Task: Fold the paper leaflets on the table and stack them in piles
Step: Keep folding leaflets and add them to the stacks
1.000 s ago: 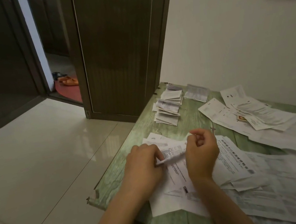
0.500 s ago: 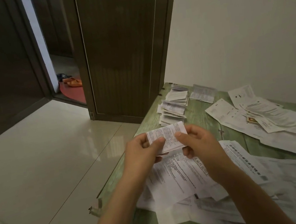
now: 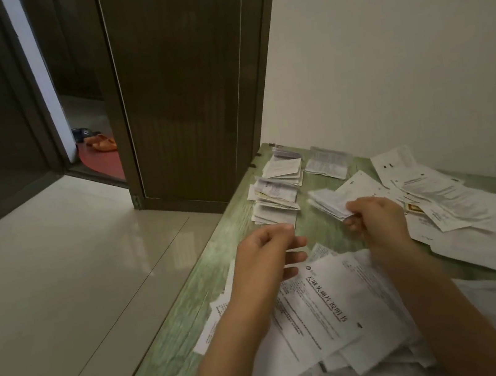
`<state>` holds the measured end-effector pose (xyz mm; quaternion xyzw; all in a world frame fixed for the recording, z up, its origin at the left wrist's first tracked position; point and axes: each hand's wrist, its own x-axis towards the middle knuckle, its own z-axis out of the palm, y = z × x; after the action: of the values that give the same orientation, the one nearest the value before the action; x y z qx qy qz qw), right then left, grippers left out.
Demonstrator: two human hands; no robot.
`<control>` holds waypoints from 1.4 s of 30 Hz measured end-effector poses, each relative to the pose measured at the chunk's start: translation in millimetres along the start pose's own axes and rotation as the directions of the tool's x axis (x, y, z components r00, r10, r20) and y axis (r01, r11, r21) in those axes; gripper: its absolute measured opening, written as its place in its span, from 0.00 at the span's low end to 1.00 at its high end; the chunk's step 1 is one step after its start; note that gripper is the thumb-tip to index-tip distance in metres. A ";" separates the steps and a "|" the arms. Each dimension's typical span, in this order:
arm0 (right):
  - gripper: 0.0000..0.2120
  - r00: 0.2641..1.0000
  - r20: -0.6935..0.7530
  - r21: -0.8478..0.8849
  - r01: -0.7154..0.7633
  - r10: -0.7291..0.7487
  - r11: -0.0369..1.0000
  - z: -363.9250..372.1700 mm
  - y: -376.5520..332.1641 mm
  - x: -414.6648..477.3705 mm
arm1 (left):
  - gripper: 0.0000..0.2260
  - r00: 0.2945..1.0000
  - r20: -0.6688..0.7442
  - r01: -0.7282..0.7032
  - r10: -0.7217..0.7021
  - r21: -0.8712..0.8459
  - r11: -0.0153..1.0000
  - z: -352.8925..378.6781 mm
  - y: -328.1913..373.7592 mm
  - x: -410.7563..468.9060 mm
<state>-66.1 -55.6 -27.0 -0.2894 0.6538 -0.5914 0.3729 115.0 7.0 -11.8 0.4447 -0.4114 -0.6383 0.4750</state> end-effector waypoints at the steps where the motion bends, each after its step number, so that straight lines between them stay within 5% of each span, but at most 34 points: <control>1: 0.03 0.999 -0.032 -0.036 0.006 -0.007 0.999 2.7 7.7 2.4 | 0.08 1.000 0.002 0.006 -0.006 0.004 1.000 1.9 -0.3 1.5; 8: 0.07 0.978 0.164 -0.342 0.181 -0.131 0.922 8.6 26.8 -1.4 | 0.07 1.000 0.005 0.017 -0.017 0.017 1.000 9.8 1.4 4.7; 21: 0.04 0.940 0.206 -0.412 0.335 -0.272 0.847 -6.6 -16.9 -15.7 | 0.08 0.974 -0.174 -0.101 0.147 0.248 0.963 -10.1 -1.4 4.3; 25: 0.06 0.856 0.515 -0.634 0.344 0.045 0.693 -15.4 -29.6 -54.3 | 0.07 0.971 -0.141 -0.101 0.192 0.485 0.869 -18.5 -8.4 3.2; 27: 0.13 0.810 0.539 -0.761 0.351 0.231 0.545 -16.5 -19.8 -73.1 | 0.06 0.969 -0.109 -0.110 0.220 0.606 0.788 -22.0 -12.3 -0.5; 29: 0.25 0.823 0.502 -0.807 0.335 0.265 0.486 -15.9 -9.2 -84.2 | 0.06 0.972 -0.056 -0.120 0.226 0.713 0.691 -24.1 -16.9 -4.8; 34: 0.37 0.839 0.498 -0.765 0.305 0.220 0.567 -18.5 4.1 -90.5 | 0.13 0.992 0.078 -0.116 0.096 0.851 0.513 -27.5 -23.3 -15.4; 40: 0.07 0.815 0.575 -0.617 0.368 0.079 0.696 -25.1 8.7 -91.0 | 0.24 0.992 0.117 -0.129 0.055 0.877 0.463 -26.6 -24.5 -24.7; 42: 0.06 0.808 0.588 -0.534 0.371 0.019 0.760 -27.2 7.4 -90.9 | 0.27 0.991 0.099 -0.127 0.085 0.881 0.456 -25.1 -24.2 -25.3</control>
<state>-37.8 35.0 -20.5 -0.6197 0.6410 -0.2619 0.3694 137.1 34.1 -36.9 0.5866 -0.7189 -0.3109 0.2061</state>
